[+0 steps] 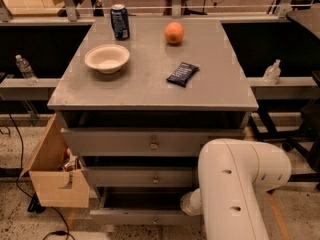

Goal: Open bottom drawer

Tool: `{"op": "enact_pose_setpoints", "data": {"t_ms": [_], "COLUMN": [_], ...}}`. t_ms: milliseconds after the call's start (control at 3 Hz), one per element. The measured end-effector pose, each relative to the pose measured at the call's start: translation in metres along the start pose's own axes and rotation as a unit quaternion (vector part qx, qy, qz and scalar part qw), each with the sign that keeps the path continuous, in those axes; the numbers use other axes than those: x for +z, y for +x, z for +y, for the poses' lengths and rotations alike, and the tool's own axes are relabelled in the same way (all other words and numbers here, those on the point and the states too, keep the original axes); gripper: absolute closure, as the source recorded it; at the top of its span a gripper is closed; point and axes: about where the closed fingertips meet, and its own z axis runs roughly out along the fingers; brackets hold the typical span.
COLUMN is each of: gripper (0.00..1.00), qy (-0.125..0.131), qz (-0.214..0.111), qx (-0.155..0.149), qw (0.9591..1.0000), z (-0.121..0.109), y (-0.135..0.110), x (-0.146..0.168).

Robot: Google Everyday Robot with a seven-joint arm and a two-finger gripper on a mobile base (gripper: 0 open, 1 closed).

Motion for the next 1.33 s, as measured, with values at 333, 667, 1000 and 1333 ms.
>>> {"op": "enact_pose_setpoints", "data": {"t_ms": [333, 667, 1000, 1333], "gripper": [1.00, 1.00, 1.00, 1.00], "qy": [0.000, 0.000, 0.000, 0.000], "qz": [0.000, 0.000, 0.000, 0.000], "qx": [0.000, 0.000, 0.000, 0.000], "qw": [1.0000, 1.0000, 1.0000, 1.0000], "z": [-0.0001, -0.0001, 0.0000, -0.0001], "y": [0.0000, 0.0000, 0.0000, 0.0000], "x": [0.0001, 0.0000, 0.0000, 0.0000]}}
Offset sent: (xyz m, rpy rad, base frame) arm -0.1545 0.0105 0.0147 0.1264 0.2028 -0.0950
